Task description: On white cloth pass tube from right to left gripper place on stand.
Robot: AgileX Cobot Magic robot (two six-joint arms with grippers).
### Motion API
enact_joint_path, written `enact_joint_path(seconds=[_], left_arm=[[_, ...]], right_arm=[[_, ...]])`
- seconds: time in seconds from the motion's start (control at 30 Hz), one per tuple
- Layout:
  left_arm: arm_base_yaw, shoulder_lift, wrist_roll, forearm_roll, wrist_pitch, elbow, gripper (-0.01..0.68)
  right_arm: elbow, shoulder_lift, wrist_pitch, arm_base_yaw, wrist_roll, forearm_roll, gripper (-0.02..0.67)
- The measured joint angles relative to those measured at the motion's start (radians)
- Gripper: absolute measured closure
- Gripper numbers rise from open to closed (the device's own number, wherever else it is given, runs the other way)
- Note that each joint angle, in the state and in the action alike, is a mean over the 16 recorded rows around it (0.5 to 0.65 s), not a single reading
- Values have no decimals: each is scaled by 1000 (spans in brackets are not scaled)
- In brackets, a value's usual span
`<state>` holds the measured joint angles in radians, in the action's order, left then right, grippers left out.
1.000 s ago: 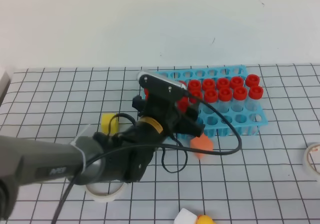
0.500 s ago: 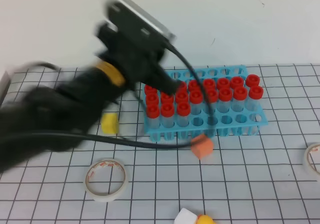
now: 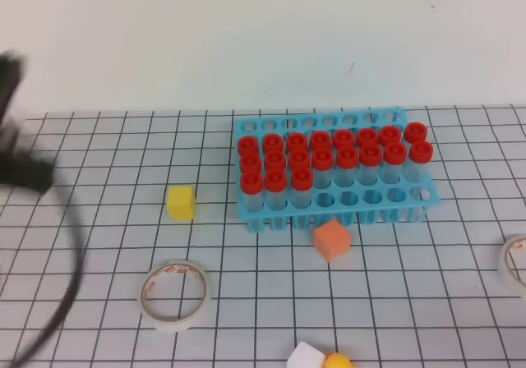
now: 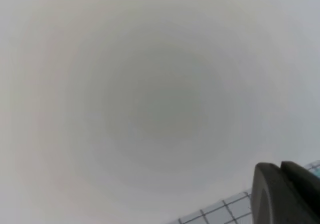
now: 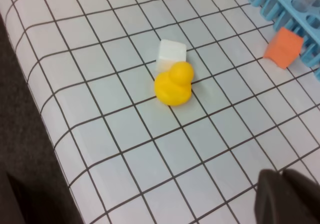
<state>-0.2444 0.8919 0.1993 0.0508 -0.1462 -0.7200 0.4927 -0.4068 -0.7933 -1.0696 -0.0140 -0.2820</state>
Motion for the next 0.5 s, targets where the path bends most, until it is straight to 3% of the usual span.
enact_joint_path(seconds=[0.23,0.5], left_arm=[[99,-281,0,-6,89,242,673],[143,-459,0,-48,288,450,673]], right_arm=[[0,0,0,0,0,0,650],[0,0,0,0,0,0,650]])
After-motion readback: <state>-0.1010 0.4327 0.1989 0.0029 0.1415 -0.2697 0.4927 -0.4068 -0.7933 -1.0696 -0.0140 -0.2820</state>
